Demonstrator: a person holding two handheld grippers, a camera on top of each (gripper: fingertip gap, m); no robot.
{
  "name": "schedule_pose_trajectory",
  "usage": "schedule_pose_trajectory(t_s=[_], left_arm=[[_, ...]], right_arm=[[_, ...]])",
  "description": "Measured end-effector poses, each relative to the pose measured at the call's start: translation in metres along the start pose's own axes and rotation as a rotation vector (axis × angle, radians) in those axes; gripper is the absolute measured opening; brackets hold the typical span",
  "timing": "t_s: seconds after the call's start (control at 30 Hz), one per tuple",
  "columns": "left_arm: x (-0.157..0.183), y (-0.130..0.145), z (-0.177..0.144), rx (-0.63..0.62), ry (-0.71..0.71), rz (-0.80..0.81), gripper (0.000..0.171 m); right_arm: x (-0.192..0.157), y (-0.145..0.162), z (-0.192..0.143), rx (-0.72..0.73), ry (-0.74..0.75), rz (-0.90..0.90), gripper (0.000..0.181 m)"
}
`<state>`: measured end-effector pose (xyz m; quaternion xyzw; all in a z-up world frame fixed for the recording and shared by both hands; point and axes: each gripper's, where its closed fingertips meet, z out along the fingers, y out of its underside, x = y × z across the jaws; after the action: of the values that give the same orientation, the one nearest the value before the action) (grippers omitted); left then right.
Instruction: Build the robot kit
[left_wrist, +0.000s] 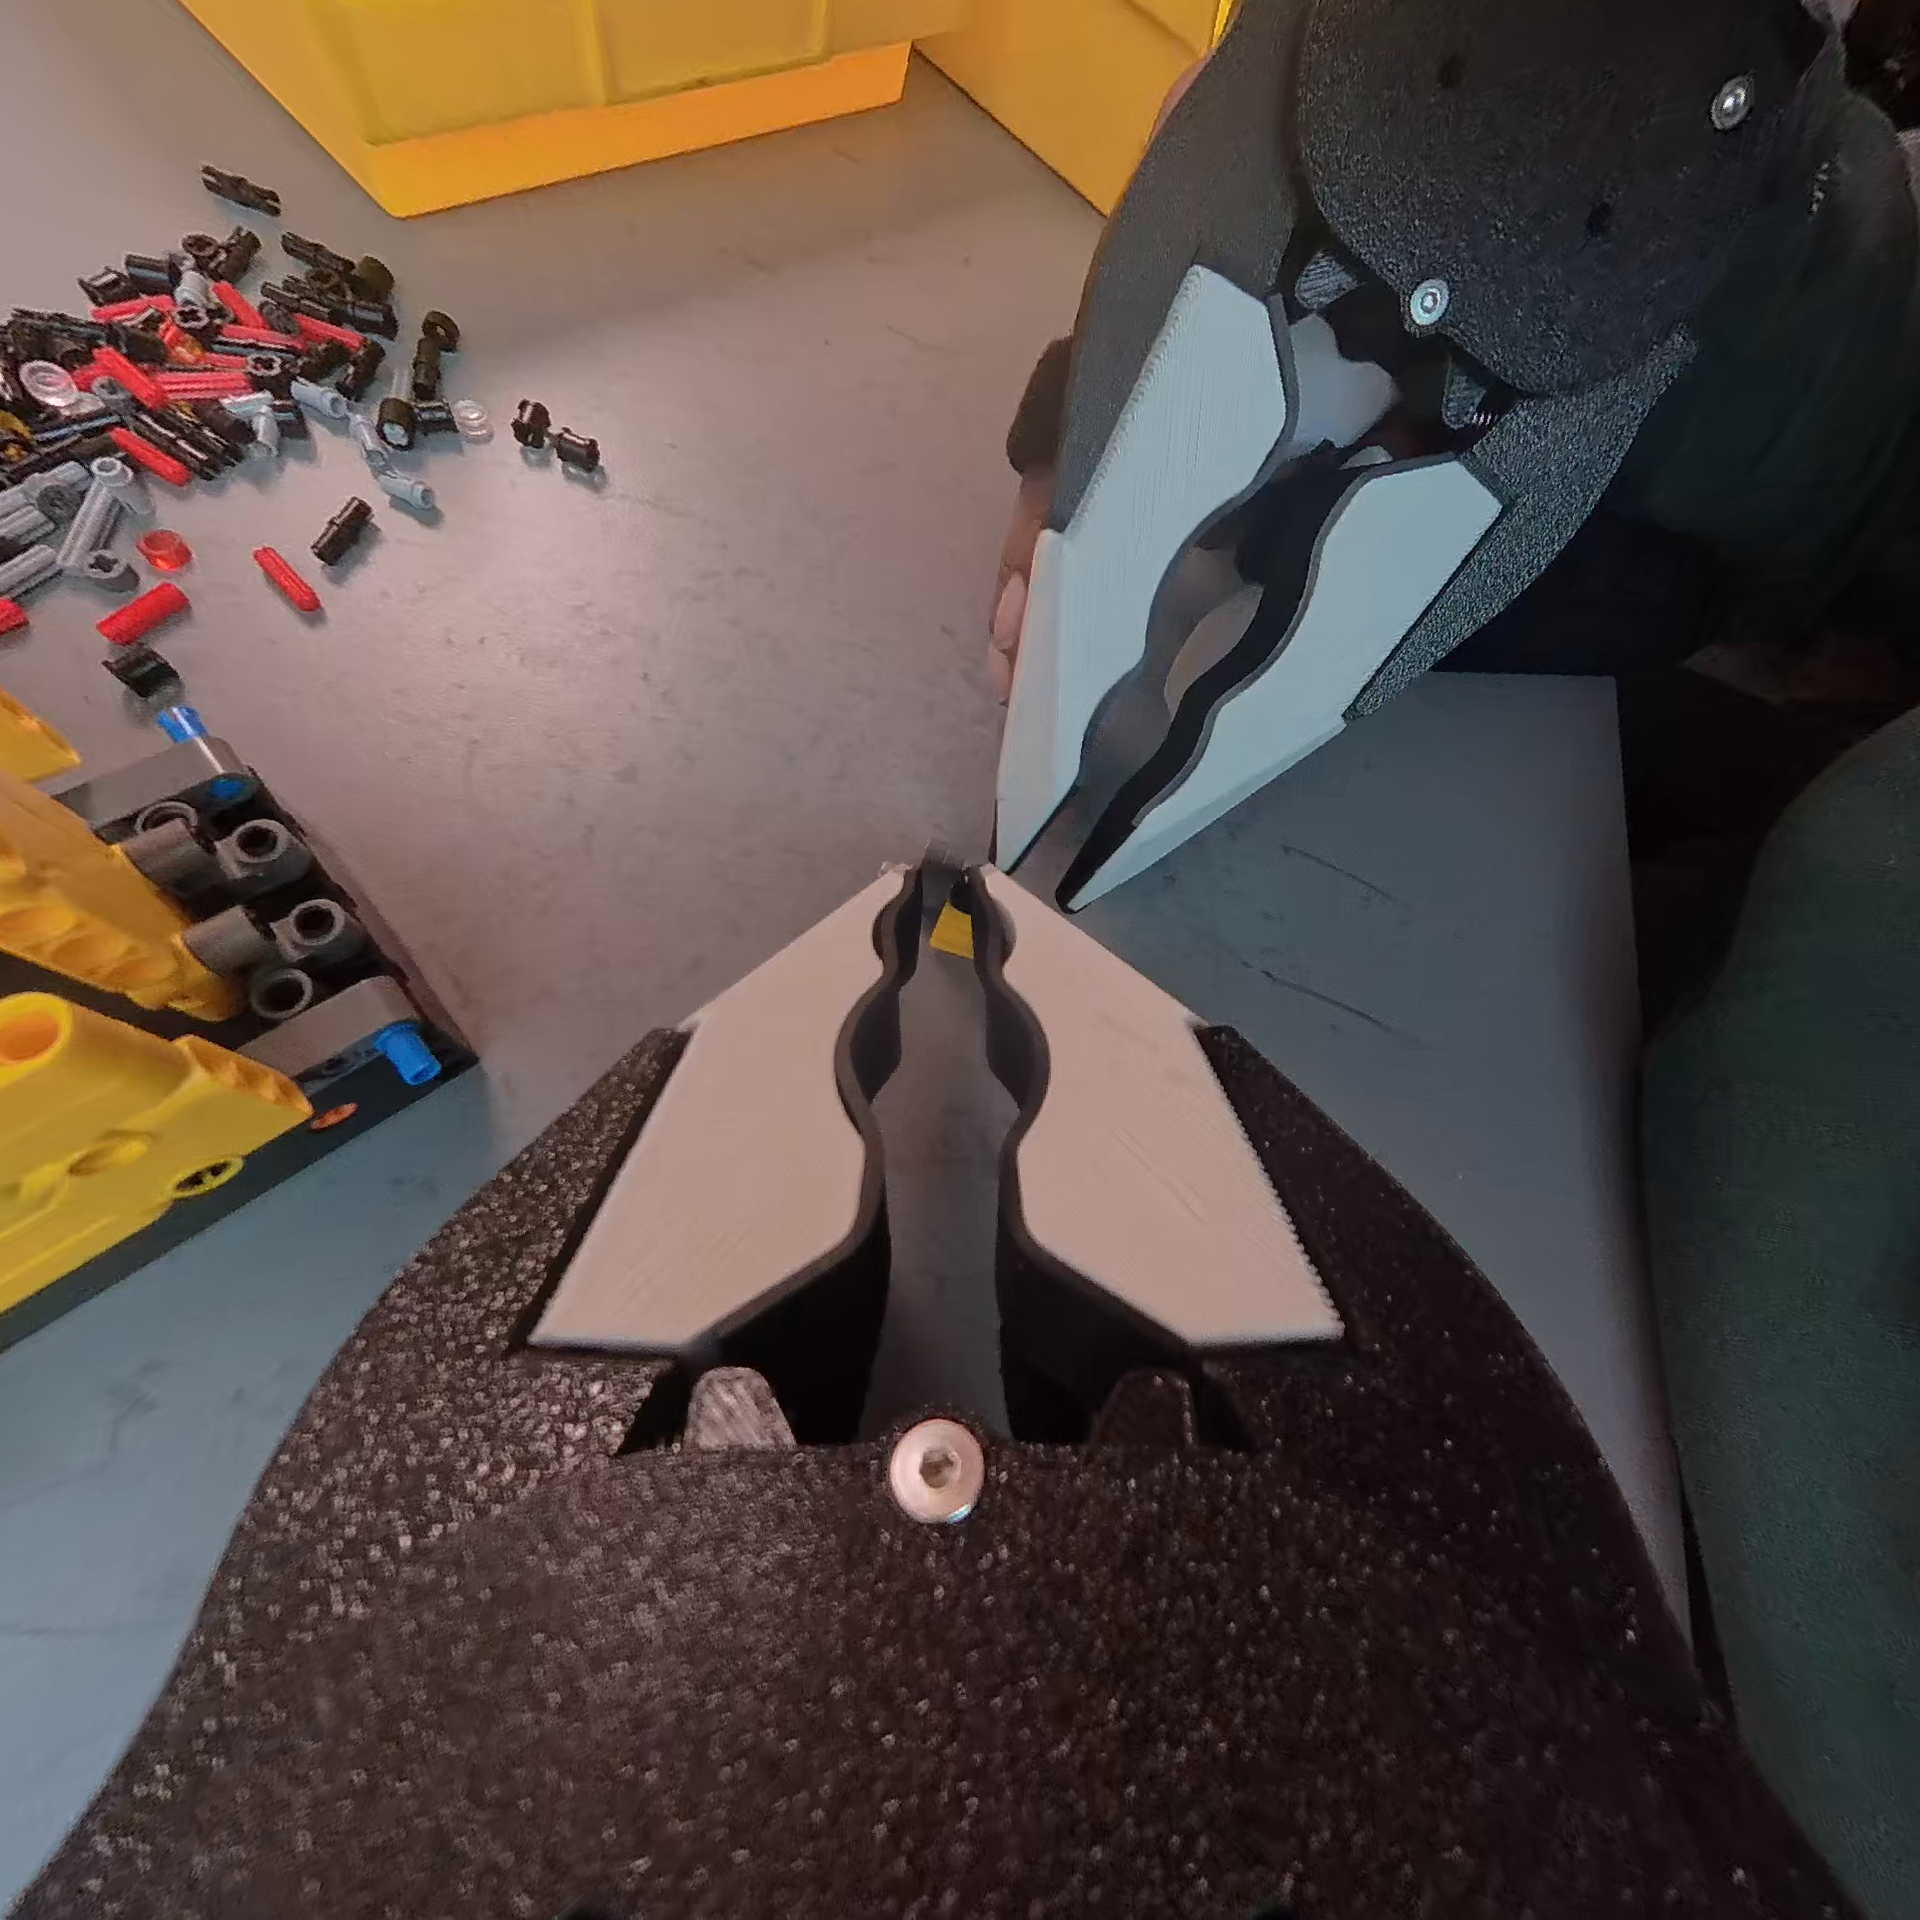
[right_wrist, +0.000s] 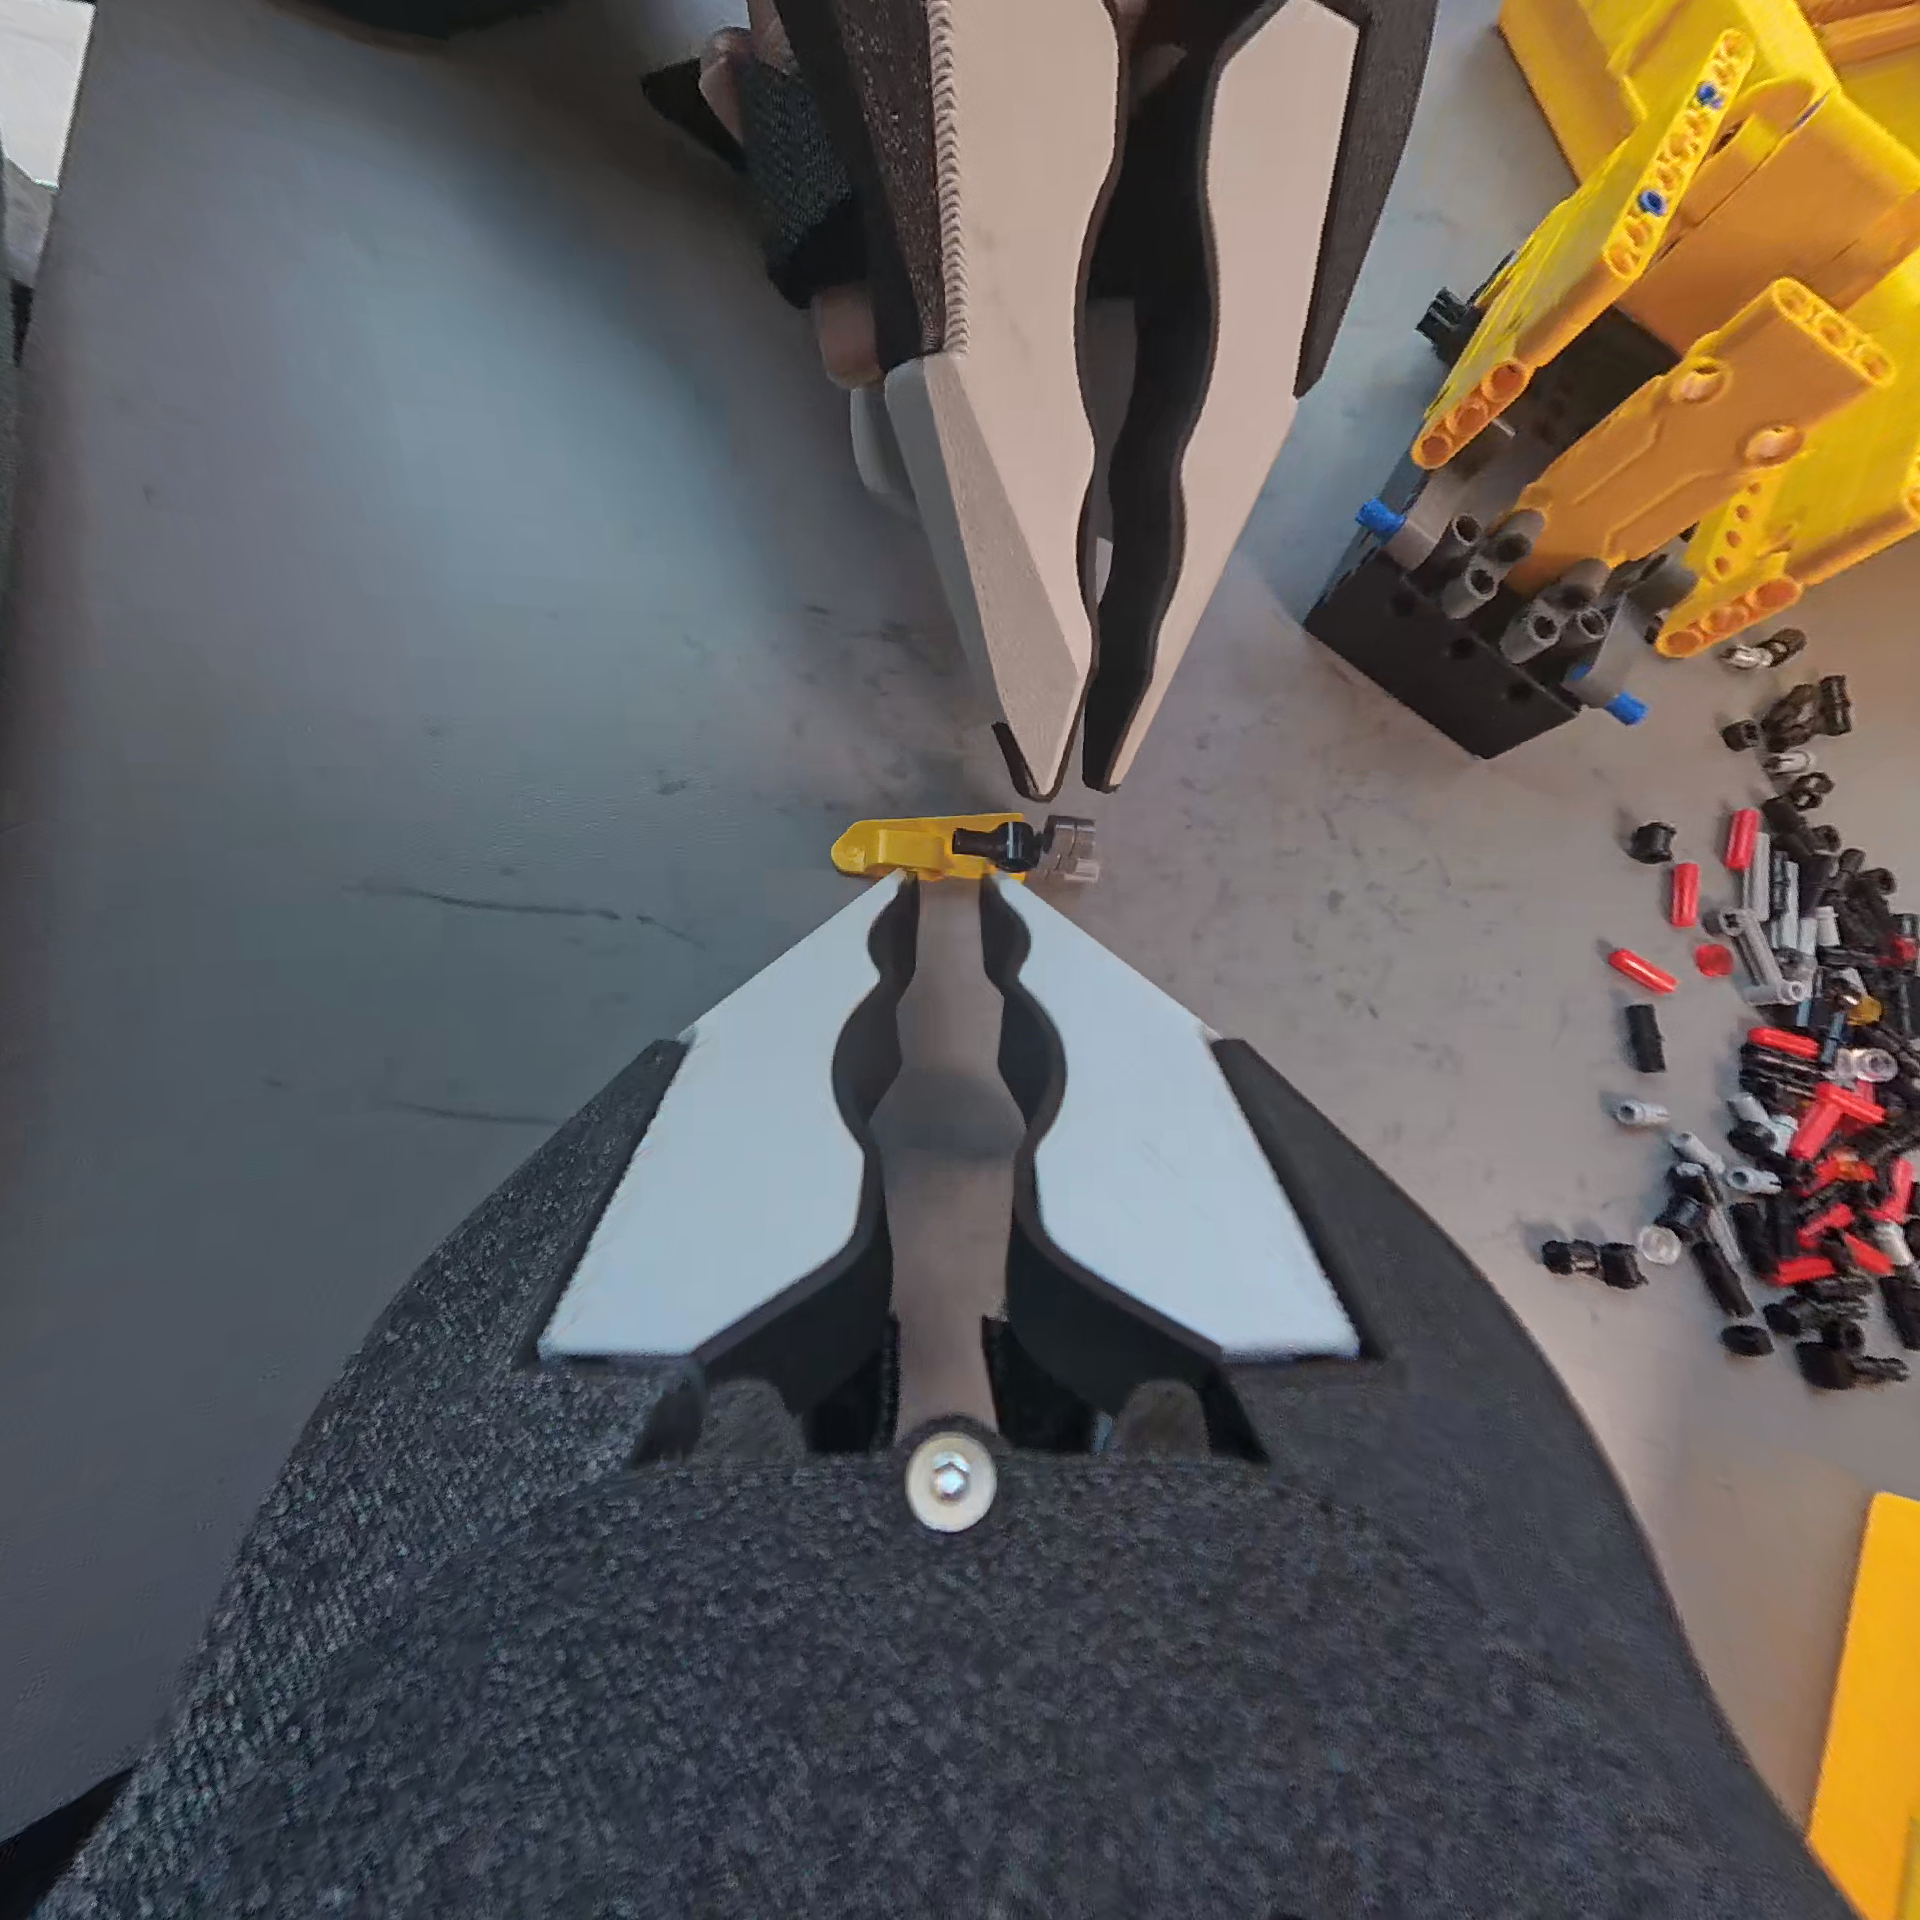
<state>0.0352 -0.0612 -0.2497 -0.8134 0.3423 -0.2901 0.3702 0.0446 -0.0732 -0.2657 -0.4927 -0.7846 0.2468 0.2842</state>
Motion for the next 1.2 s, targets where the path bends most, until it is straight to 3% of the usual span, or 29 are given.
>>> schedule_pose_trajectory(t_s=[0.1, 0.17, 0.2, 0.33, 0.5, 0.63, 0.87, 1.03, 1.2], left_arm=[[-0.001, -0.001, -0.002, 0.011, -0.006, -0.004, 0.008], [-0.002, -0.003, -0.004, 0.031, -0.010, -0.002, 0.008], [-0.003, -0.006, -0.007, 0.050, -0.013, 0.002, 0.009], [-0.010, -0.029, -0.026, 0.207, -0.058, 0.000, 0.017], [-0.036, -0.056, -0.068, 0.420, -0.210, -0.006, 0.023], [-0.061, -0.063, -0.102, 0.532, -0.372, -0.003, 0.023], [-0.084, -0.064, -0.133, 0.631, -0.449, -0.083, 0.024], [-0.099, -0.055, -0.132, 0.610, -0.492, -0.101, 0.025], [-0.103, -0.048, -0.123, 0.579, -0.488, -0.113, 0.025]], right_arm=[[0.009, -0.002, -0.005, 0.034, 0.032, 0.023, 0.031], [0.017, -0.006, -0.010, 0.069, 0.057, 0.041, 0.034], [0.022, -0.008, -0.013, 0.089, 0.076, 0.051, 0.033], [0.046, -0.016, -0.026, 0.198, 0.162, 0.127, 0.000], [0.081, -0.023, -0.047, 0.344, 0.289, 0.269, 0.001], [0.110, -0.004, -0.057, 0.307, 0.454, 0.294, 0.017], [0.123, 0.015, -0.050, 0.271, 0.496, 0.337, 0.020], [0.133, 0.017, -0.037, 0.213, 0.454, 0.332, 0.016], [0.143, 0.015, -0.009, 0.004, 0.315, 0.206, 0.015]])
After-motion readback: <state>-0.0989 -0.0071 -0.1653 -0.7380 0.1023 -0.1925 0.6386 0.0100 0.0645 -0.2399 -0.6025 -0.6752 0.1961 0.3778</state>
